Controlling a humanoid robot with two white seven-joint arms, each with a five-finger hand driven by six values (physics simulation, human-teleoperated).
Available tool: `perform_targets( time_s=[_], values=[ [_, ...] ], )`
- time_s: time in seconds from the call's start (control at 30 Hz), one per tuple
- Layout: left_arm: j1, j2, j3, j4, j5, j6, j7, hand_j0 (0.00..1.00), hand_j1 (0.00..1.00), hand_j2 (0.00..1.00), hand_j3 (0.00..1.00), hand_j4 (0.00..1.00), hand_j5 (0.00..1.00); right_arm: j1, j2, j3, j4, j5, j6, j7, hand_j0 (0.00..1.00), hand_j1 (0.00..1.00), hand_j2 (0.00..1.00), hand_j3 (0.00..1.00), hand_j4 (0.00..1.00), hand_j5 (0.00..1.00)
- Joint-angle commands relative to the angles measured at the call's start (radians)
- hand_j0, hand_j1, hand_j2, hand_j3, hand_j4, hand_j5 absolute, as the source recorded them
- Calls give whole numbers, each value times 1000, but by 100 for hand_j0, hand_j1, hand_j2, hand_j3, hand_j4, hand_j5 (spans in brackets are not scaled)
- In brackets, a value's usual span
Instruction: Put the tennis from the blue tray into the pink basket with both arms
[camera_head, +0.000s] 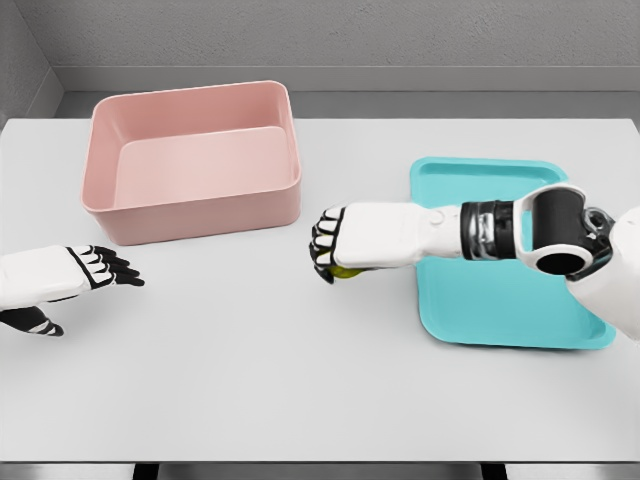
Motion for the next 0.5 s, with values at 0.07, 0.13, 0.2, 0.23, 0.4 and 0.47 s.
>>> perform_targets(
  time_s=[0.07,0.13,0.2,0.23,0.4,0.47],
  values=[
    [0,3,0,0,6,1,0,100,100,100,100,100,100,-11,94,83,2,47,6,1,24,24,24,24,24,24],
    [0,3,0,2,4,1,0,100,100,100,100,100,100,-26,143,101,48,57,6,1,24,24,24,24,24,24],
    [0,3,0,2,4,1,0,100,100,100,100,100,100,-38,183,114,121,70,6,1,24,24,24,24,24,24],
    [0,3,0,2,6,1,0,100,100,100,100,100,100,-38,207,124,133,80,6,1,24,24,24,24,24,24],
    [2,5,0,2,6,1,0,100,100,100,100,100,100,-75,299,181,167,92,6,1,24,24,24,24,24,24],
    [2,5,0,2,6,1,0,100,100,100,100,100,100,-87,311,203,167,92,6,1,24,24,24,24,24,24]
  ],
)
